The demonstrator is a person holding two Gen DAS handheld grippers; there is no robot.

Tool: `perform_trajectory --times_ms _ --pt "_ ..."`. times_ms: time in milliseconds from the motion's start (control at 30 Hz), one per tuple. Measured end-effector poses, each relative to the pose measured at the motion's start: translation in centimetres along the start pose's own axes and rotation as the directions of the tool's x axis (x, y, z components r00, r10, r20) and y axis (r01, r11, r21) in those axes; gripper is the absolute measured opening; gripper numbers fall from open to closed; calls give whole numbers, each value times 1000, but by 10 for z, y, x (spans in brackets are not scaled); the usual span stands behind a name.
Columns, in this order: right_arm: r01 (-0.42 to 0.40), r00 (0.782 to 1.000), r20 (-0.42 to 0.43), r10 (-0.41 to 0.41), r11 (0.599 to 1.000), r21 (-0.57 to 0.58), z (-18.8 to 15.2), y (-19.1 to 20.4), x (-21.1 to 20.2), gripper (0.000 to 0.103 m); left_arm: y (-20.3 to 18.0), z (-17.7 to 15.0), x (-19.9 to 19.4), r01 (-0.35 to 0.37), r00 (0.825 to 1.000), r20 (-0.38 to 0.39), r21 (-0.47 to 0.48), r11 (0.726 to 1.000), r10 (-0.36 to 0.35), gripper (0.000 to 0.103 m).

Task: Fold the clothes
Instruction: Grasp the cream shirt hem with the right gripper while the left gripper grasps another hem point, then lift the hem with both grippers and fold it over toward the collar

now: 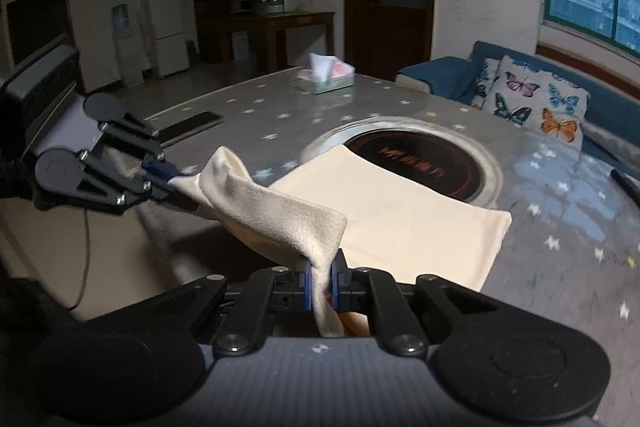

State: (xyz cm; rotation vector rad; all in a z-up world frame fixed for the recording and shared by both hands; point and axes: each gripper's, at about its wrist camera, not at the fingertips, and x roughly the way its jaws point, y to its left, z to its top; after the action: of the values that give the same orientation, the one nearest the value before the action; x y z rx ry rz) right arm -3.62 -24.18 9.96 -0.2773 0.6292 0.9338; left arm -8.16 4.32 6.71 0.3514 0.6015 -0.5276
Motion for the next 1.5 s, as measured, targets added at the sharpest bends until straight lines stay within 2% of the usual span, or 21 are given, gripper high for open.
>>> perform_trajectory --times_ms 100,267,400,567,700,833,967,1067,1167,1267,1400,1467,1500 --pt "-13 1000 -3 13 1000 15 -1 5 -11 8 0 7 -9 -5 1000 16 -13 1000 5 12" --pt "11 1000 13 -12 1000 24 19 -18 0 8 21 25 10 -24 998 49 -27 999 25 12" --pt "20 1000 -2 -19 999 50 36 -49 25 8 47 37 49 -36 999 33 -33 999 37 12" --pt "39 998 -55 -34 994 104 50 -96 82 8 84 47 111 -30 999 -34 -71 997 28 12" --pt "57 996 -84 -41 978 198 43 -127 123 8 104 46 160 -40 995 -100 -116 992 29 12" --pt "91 993 -95 -66 954 286 22 -146 147 15 117 43 179 -58 993 -116 -174 983 38 18" --pt "129 991 -72 -111 929 347 12 -157 142 29 130 40 183 -90 990 -123 -209 974 66 18" --pt "196 980 -40 -195 914 354 15 -158 126 30 136 38 184 -119 987 -136 -239 964 88 18" --pt "193 979 -4 -204 923 332 22 -148 111 29 141 43 179 -155 983 -136 -271 950 122 18" --pt "150 988 -7 -156 935 322 28 -137 111 26 138 53 166 -128 991 -86 -306 944 106 18" --pt "132 991 -66 -117 949 287 29 -125 136 16 120 66 161 -21 999 -45 -319 947 8 18" --pt "141 988 -98 -117 946 293 26 -125 152 15 111 70 167 33 998 -44 -323 946 -49 18" --pt "143 988 -103 -118 944 296 26 -126 157 10 107 72 173 39 997 -55 -321 946 -59 18"
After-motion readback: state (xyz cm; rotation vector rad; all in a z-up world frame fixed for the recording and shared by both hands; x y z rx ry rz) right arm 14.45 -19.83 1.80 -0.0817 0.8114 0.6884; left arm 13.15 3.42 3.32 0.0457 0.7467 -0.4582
